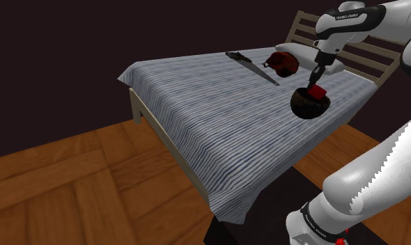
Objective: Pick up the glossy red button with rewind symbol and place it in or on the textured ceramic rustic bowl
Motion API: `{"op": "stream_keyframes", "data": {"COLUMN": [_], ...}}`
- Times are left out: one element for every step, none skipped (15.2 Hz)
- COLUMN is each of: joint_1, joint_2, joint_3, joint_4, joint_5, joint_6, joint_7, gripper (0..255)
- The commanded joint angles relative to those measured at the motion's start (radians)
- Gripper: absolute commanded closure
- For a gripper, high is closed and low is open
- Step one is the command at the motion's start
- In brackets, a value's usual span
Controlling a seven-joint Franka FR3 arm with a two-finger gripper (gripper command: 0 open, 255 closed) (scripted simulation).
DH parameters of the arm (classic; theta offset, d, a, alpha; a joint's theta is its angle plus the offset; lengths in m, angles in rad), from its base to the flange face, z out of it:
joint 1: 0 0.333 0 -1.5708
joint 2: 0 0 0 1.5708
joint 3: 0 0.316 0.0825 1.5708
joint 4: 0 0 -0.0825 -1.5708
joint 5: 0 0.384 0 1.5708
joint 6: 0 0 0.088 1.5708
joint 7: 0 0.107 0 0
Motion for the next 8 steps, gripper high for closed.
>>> {"op": "stream_keyframes", "data": {"joint_1": [0.000,0.000,0.000,0.000,0.000,0.000,0.001,0.002], "joint_2": [0.000,0.000,0.000,0.000,0.000,0.000,0.001,0.003], "joint_3": [0.000,0.000,0.000,0.000,0.000,0.000,0.001,0.002], "joint_4": [0.000,0.000,0.000,0.000,0.000,0.000,0.034,0.071], "joint_5": [0.000,0.000,0.000,0.000,0.000,0.000,0.001,0.002], "joint_6": [0.000,0.000,0.000,0.000,0.000,0.000,-0.034,-0.067], "joint_7": [0.000,0.000,0.000,0.000,0.000,0.000,-0.001,-0.002], "gripper": [0,0,0,0,0,0,0,0]}}
